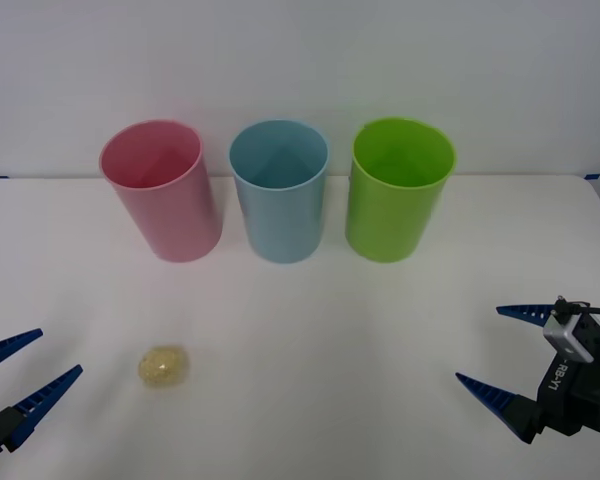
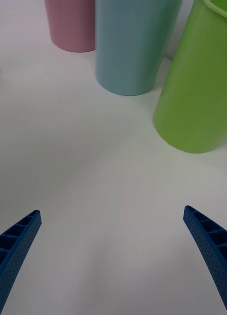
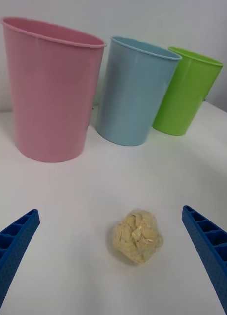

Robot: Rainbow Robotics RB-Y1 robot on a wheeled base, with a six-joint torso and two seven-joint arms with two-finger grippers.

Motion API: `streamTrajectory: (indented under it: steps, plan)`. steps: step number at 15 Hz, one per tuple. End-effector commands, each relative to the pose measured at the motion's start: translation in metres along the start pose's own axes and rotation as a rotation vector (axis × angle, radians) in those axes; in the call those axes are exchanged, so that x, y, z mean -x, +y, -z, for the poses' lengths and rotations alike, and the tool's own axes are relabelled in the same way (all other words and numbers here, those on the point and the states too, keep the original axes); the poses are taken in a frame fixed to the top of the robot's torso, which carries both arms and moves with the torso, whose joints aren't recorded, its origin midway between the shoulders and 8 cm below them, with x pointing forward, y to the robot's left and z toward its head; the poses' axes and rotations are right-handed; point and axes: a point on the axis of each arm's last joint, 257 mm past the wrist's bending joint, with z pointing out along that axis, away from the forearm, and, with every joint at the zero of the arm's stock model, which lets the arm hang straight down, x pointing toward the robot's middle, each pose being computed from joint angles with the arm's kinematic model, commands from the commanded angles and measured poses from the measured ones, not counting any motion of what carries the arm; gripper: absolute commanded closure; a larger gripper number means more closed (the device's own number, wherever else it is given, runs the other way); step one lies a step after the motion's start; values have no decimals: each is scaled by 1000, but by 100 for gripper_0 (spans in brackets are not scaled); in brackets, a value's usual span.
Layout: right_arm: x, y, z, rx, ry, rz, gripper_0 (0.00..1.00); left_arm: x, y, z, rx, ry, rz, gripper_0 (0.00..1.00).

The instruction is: Put cans in the blue bin and PET bottles in the pink bin and trash in the green bin.

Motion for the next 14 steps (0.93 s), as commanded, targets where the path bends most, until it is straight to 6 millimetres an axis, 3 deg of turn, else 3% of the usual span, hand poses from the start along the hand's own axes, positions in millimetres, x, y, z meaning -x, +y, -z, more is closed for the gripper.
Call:
streamTrajectory:
  steps: [1, 9, 14]
  plan:
    - [0, 0, 0, 0, 0, 0, 0, -1, 3, -3, 41, 40, -31, 0]
    - [0, 0, 0, 0, 0, 0, 0, -21, 8, -13, 255, 209, 21, 0]
    - [0, 0, 0, 0, 0, 0, 0, -29, -15, -12, 297, 312, 139, 0]
